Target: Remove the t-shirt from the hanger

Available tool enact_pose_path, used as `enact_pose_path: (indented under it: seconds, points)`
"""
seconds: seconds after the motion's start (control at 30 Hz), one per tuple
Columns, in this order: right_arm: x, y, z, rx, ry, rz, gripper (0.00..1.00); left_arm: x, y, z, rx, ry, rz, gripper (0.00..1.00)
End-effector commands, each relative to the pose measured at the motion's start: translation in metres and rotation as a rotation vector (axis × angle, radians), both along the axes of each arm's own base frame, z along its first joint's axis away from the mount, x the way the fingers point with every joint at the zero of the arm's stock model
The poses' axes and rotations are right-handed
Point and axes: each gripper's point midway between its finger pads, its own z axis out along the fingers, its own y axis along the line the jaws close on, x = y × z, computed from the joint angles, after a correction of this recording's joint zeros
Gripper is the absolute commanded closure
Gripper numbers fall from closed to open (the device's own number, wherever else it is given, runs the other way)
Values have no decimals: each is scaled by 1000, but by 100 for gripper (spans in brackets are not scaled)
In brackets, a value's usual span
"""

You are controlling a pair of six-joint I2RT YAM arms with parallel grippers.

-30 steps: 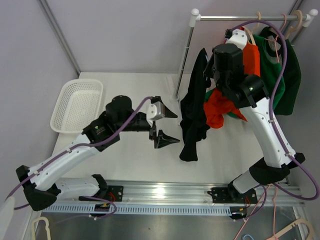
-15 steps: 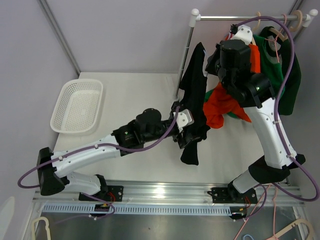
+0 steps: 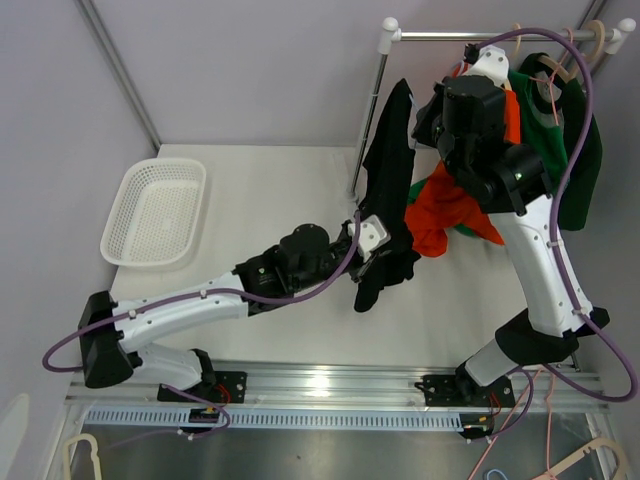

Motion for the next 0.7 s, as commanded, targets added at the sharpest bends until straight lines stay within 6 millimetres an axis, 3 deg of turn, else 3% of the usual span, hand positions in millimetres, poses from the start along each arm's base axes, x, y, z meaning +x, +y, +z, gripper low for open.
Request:
enact_pose_path:
  seconds: [0.0,0.03,0.07,0.1,0.13,0.2,0.23,0.27,0.3,0.33,0.37,0.4,0.43,0.5,0.53,0.67]
  points:
    - [5,-8,25,27,-76,-34,100,-41,7,46,-135,-78,-131,79]
    - [12,-12,21,21,-70,-51,100,-52,7,44,-115,-64,-180,84]
    - [15,-14,20,19,-67,-51,100,-65,4,43,-105,-41,-222,96]
    - [21,-17,17,15,-59,-55,100,-76,2,59,-119,-39,-264,99]
    - [27,-26,14,12,-49,-75,100,-87,0,58,-106,-26,-306,99]
    - [39,-33,5,1,-16,-93,100,-146,-12,46,-63,24,-518,99]
    - [41,-30,2,-2,-1,-85,100,-146,-14,42,-56,32,-519,99]
    - [50,-32,-7,-10,24,-92,100,-173,-20,33,-50,44,-611,99]
    - [47,-33,-7,-11,37,-81,100,-184,-24,28,-45,53,-640,99]
    - [49,-34,-10,-11,52,-77,100,-193,-27,5,-13,96,-658,99]
    - [52,-37,-24,-28,103,-82,100,-203,-36,0,-29,108,-696,99]
    - [50,-39,-20,-22,103,-77,100,-206,-39,-8,-27,123,-705,99]
    - [49,-38,-23,-21,123,-57,100,-209,-38,-31,3,166,-707,99]
    - [51,-50,-39,-40,189,-66,100,-214,-43,-39,-13,178,-735,99]
    - [50,-50,-45,-34,214,-45,100,-218,-41,-55,10,201,-743,99]
    - [33,-61,-71,-92,338,6,100,-205,-41,-70,21,195,-664,99]
